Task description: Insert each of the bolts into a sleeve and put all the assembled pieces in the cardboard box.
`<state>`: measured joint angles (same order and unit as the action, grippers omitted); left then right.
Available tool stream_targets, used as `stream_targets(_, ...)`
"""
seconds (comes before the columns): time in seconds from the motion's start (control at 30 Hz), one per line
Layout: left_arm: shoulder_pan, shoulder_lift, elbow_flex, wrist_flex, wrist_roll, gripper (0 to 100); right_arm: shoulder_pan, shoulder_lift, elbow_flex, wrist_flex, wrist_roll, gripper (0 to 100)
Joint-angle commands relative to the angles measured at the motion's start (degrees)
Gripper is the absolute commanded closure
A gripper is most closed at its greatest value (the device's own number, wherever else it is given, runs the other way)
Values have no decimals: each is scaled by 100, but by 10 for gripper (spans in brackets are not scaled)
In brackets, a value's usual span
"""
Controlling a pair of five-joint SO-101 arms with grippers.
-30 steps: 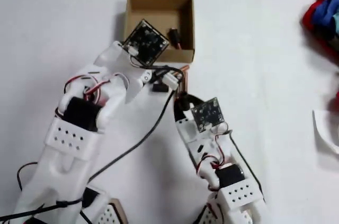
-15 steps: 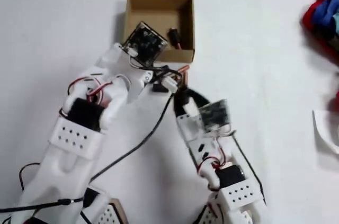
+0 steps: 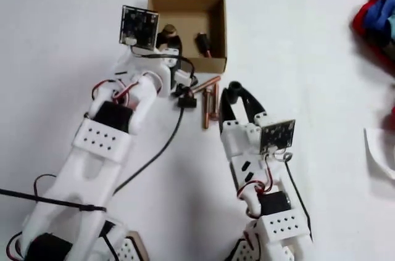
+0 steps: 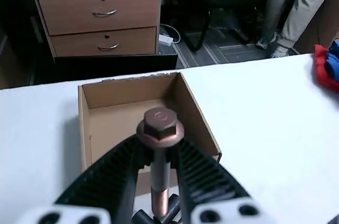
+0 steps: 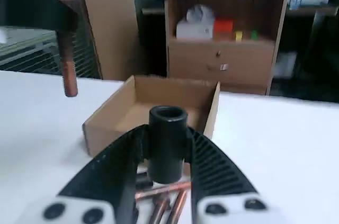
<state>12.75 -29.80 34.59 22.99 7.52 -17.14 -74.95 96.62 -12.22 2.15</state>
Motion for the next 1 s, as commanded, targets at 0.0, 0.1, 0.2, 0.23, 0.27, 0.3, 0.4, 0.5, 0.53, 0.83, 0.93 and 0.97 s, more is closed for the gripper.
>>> stream_targets(0.0, 229, 0, -365, 9, 26, 975, 84, -84, 70, -532, 589, 978)
stream_targets(0.1, 290, -9, -488, -62, 44, 975, 110, -84, 70, -558, 686, 978)
stream_targets(0.2, 360, 26, -778, -378, 53, 975, 75, -75, 70, -549, 668, 978)
stream_targets(0.23, 422, 35, -857, -536, 18, 975, 48, -75, 70, -549, 668, 978)
stream_targets(0.27, 466, 35, -927, -624, 9, 975, 31, -66, 70, -549, 668, 978)
stream_targets(0.3, 545, 26, -1007, -642, 9, 975, 4, -48, 70, -541, 668, 978)
stream_targets(0.4, 809, 18, -1051, -607, 9, 975, -13, 198, 62, -611, 668, 978)
stream_targets(0.5, 1081, 9, -1024, -519, 9, 975, 13, 646, 26, -963, 686, 978)
stream_targets(0.53, 1125, 9, -1024, -519, 9, 975, 22, 840, 18, -1156, 695, 978)
stream_targets(0.83, 1231, 9, -1007, -519, 0, 975, 4, 2695, -44, -3196, 686, 978)
stream_targets(0.93, 1319, 0, -998, -519, 9, 975, -31, 2967, -53, -3442, 668, 978)
stream_targets(0.97, 1380, 0, -998, -519, 9, 975, -66, 3020, -53, -3442, 668, 978)
